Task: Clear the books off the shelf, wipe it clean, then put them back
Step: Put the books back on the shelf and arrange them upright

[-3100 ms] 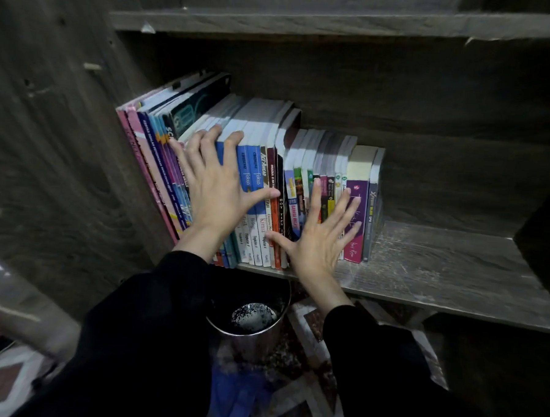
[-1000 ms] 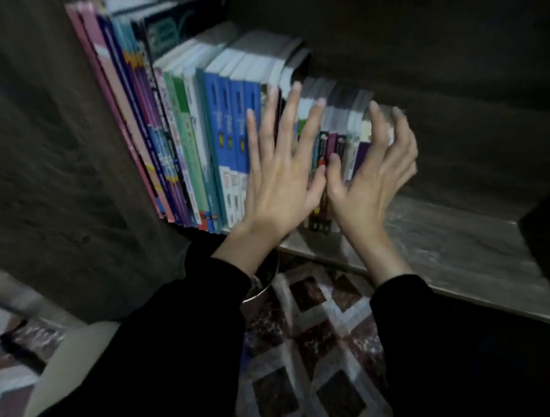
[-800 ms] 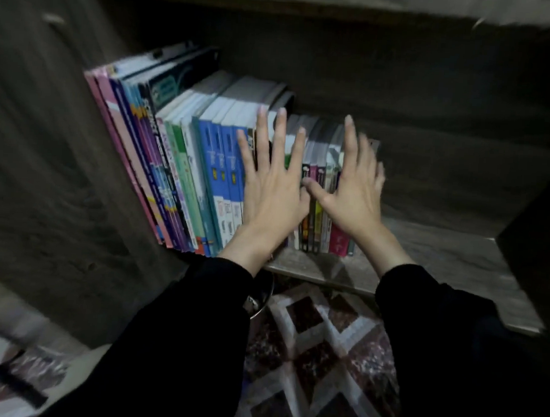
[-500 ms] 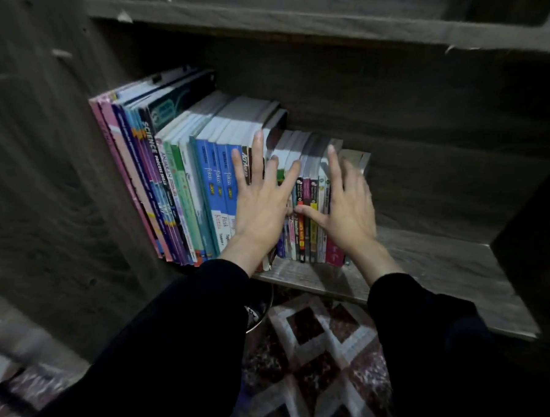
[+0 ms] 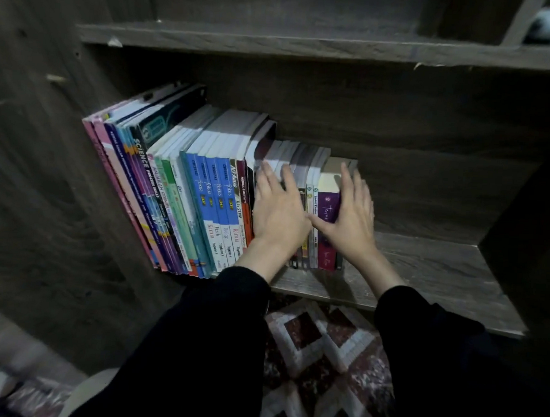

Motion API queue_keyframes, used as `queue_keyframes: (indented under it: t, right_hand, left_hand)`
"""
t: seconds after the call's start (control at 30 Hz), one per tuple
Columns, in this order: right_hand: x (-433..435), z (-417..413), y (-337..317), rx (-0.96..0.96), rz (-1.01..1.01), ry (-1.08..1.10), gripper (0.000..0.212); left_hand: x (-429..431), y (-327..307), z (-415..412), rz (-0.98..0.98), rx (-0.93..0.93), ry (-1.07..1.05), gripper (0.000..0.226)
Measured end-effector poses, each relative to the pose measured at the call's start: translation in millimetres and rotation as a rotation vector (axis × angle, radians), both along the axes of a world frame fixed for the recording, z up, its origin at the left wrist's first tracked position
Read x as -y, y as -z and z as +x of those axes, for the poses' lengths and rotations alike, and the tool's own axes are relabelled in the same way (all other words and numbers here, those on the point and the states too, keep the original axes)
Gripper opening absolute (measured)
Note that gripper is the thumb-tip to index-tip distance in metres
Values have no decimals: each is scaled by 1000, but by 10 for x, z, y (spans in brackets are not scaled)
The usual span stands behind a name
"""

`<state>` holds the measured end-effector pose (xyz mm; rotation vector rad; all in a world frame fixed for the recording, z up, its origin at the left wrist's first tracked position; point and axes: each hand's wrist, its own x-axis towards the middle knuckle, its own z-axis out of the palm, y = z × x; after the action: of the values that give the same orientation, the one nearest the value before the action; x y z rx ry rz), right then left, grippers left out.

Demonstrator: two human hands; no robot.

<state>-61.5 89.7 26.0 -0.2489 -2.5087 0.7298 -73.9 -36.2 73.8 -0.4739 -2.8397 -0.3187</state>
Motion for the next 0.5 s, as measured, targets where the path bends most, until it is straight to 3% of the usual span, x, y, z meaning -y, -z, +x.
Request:
queue_keyframes:
  t: [0.07,0.17,0.33,0.4,0.5]
  right_hand:
    - [-73,9,40,17,-41,-32,105]
    - [-146,84,54,28,-198,-146,105]
    - [-229,200,1,-16,-378,-124,111]
    - [-261,222,34,-36,-384,-114,111]
    - [-324,249,77,-44,-360,-116,103]
  left_hand:
    - [-58,-16,-31,-34,-24,-30,96]
    - [-80,-32,-18,68,-53,5,94]
    - [-21,-44,-8,567,53,206,65]
    - [6,38,-70,730,180,207,72]
    - [34,269,-120,875,555,215,101]
